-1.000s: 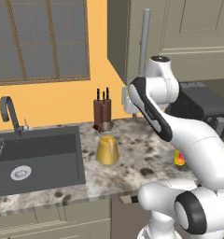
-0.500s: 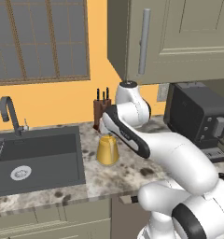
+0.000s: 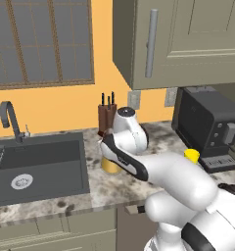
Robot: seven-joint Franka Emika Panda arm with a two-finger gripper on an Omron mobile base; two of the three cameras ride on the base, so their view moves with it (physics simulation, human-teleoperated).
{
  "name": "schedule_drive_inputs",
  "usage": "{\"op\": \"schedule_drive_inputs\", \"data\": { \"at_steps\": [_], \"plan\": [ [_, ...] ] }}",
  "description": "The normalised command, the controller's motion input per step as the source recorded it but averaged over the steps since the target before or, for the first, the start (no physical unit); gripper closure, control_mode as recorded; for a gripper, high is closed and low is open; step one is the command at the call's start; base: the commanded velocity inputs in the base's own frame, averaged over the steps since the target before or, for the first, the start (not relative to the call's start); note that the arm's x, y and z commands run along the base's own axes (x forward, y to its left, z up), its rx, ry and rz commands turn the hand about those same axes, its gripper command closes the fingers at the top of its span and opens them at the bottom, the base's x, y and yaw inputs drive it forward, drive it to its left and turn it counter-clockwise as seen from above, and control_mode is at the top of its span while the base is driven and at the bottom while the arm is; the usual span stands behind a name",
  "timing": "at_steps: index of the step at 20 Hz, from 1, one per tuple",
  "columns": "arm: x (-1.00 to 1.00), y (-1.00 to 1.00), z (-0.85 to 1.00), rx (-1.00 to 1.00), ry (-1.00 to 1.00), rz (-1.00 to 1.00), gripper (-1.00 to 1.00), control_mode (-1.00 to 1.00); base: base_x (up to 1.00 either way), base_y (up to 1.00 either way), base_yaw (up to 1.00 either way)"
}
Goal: Place the pitcher and cup on the dining counter for serving.
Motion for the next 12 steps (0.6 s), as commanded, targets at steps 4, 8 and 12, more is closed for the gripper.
{"op": "schedule_drive_inputs", "data": {
  "at_steps": [4, 8, 12],
  "plan": [
    [0.23, 0.13, -0.41, 0.00, -0.05, -0.02, -1.00, -1.00, 0.00, 0.00, 0.00],
    [0.21, 0.04, -0.36, 0.00, -0.03, 0.00, -1.00, -1.00, 0.00, 0.00, 0.00],
    [0.03, 0.00, -0.29, 0.00, 0.00, -0.01, 1.00, -1.00, 0.00, 0.00, 0.00]
  ]
}}
